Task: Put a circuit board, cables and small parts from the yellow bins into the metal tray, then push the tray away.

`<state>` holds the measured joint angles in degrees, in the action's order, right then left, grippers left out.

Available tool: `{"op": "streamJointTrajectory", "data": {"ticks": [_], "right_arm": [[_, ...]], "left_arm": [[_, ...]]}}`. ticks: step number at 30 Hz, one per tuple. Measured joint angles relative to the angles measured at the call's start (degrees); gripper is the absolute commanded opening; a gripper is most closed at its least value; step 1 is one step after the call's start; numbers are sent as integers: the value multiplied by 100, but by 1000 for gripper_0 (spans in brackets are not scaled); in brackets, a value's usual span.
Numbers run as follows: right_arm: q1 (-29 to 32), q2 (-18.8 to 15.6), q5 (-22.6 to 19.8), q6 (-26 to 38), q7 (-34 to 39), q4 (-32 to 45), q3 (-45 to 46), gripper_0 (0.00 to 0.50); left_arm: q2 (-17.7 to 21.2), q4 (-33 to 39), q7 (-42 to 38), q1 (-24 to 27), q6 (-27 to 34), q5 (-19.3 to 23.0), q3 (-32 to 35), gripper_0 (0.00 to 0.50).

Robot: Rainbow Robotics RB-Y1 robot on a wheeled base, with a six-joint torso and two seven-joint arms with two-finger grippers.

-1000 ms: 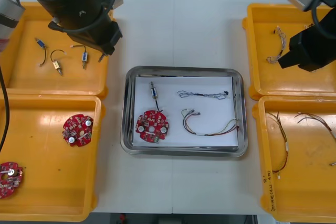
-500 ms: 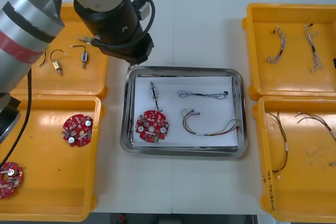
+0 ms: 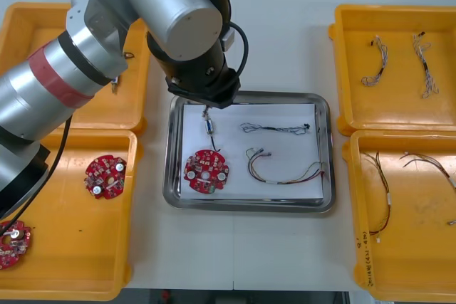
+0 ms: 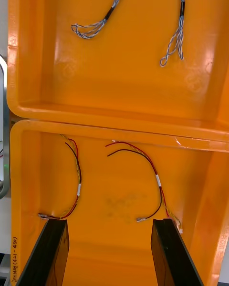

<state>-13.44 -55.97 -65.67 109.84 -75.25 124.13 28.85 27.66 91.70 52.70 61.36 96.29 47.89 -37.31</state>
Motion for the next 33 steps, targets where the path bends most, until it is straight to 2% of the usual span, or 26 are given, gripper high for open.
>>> {"op": "streamJointTrajectory", "data": {"ticks": [3,7,15,21,33], "right_arm": [[162,0,15,0,0,1,62,500],[423,1,57,0,-1,2,164,500],[588,53,465,0,-1,3,225,500],[601,185,648,0,-1,4,225,500],[610,315,662,0,-1,4,225,500]], "left_arm": [[-38,-108,-368,0,-197,0,-159,2],[-129,-380,-414,2,-474,-7,-284,0],[-215,-832,-414,7,-1198,-34,-711,1],[-218,-994,-414,15,-1278,-133,-930,2],[-218,-1136,-414,22,-1305,-141,-1075,0]]}}
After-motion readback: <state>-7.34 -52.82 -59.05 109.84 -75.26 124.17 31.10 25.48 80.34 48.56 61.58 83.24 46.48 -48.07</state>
